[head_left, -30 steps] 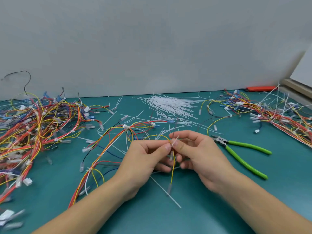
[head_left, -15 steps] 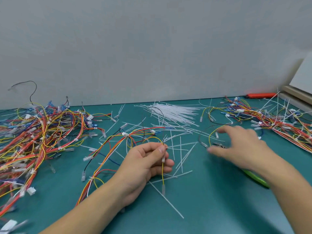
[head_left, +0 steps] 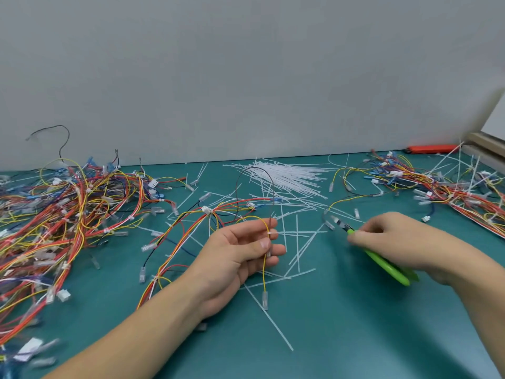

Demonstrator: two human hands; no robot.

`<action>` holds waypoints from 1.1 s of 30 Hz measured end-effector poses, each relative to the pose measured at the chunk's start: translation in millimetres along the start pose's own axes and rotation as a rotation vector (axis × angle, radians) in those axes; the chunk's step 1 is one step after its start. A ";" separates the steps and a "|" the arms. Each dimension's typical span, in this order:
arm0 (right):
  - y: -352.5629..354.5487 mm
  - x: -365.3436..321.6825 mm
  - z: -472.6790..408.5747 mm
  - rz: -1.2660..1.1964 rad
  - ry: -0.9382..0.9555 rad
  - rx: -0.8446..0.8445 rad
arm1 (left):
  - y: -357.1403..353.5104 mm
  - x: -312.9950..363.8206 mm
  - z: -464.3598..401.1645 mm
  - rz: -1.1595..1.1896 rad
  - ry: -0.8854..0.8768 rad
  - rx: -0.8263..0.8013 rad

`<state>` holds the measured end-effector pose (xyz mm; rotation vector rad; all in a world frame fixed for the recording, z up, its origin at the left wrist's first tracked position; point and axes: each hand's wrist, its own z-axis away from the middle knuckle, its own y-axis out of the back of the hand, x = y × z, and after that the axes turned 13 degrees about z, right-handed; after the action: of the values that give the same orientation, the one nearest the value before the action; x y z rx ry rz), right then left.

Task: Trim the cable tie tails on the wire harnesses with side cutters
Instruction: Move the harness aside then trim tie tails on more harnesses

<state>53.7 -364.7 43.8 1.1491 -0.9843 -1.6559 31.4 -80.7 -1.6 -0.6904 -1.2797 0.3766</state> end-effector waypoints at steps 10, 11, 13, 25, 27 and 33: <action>-28.4 -67.1 35.9 -1.206 0.140 -0.379 | -2.8 -1.2 0.8 -0.051 -0.020 -0.021; -33.0 -67.8 35.7 -1.126 0.166 -0.295 | -2.7 -2.4 1.1 -0.072 -0.025 -0.023; -40.4 -69.6 35.7 -0.922 0.220 -0.189 | -2.9 -3.8 2.0 -0.098 -0.026 -0.037; -60.2 -73.1 32.3 -0.754 0.302 -0.006 | -13.3 -13.6 10.9 -0.382 -0.142 -0.021; -58.0 -72.5 33.2 -0.723 0.327 -0.041 | -13.9 -13.4 11.8 -0.397 -0.138 -0.026; -59.1 -72.9 37.4 -0.557 0.351 0.057 | -15.5 -1.2 13.0 -0.362 -0.008 -0.032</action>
<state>19.7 -273.0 18.4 1.7962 -0.5128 -1.7584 16.9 -89.6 9.4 -0.4711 -1.3894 0.0627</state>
